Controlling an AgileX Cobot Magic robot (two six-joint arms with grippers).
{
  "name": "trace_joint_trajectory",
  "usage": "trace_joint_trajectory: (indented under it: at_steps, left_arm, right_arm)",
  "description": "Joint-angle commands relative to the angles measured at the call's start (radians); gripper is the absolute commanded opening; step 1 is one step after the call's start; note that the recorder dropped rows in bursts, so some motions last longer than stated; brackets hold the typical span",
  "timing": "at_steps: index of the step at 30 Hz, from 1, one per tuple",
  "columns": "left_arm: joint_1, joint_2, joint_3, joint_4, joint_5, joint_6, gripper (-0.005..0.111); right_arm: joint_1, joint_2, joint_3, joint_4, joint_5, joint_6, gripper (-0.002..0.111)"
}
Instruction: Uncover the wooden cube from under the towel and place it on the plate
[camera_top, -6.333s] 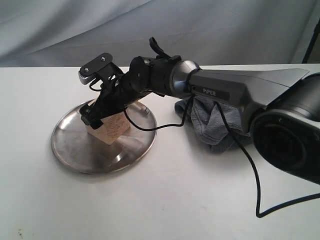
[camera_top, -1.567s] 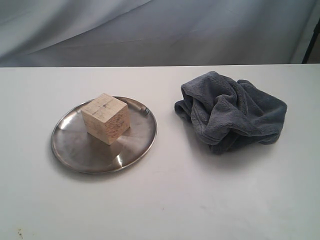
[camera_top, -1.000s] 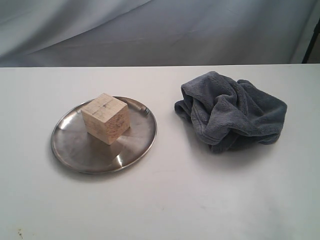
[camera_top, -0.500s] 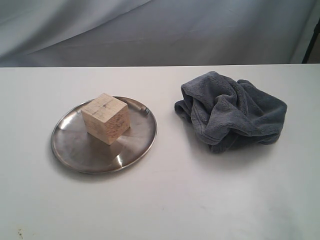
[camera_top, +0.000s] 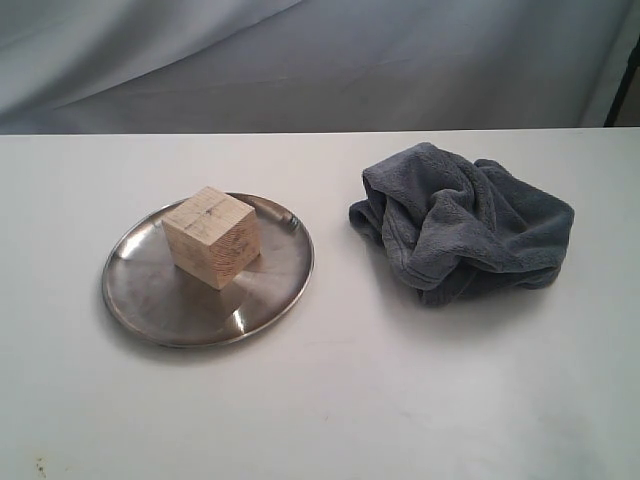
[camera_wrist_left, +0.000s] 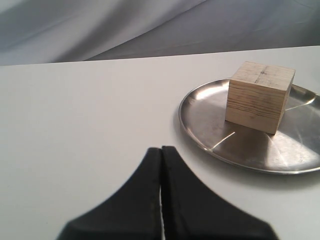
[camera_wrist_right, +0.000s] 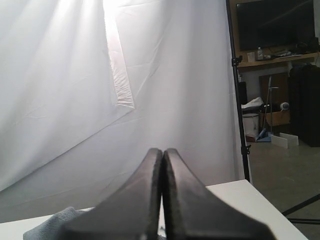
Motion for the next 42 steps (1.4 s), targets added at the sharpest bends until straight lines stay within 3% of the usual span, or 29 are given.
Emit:
trace_joint_trajectory:
  at_steps: [1, 24, 34, 40, 42]
  left_arm:
    - [-0.002, -0.004, 0.005, -0.002, -0.012, -0.005, 0.0]
    - [-0.002, -0.004, 0.005, -0.002, -0.012, -0.005, 0.0]
    - [-0.002, -0.004, 0.005, -0.002, -0.012, -0.005, 0.0]
    - [-0.002, -0.004, 0.005, -0.002, -0.012, -0.005, 0.0]
    - [-0.002, -0.004, 0.005, -0.002, -0.012, -0.005, 0.0]
  right_arm:
    - [-0.002, -0.005, 0.02, 0.199, -0.01, -0.243, 0.0]
    - [-0.002, -0.005, 0.033, 0.19, -0.041, -0.247, 0.0]
    - [-0.002, -0.005, 0.033, 0.19, 0.103, -0.271, 0.0]
    - [-0.002, -0.005, 0.12, 0.235, -0.067, -0.263, 0.0]
    - [-0.002, -0.005, 0.12, 0.235, -0.02, -0.274, 0.0]
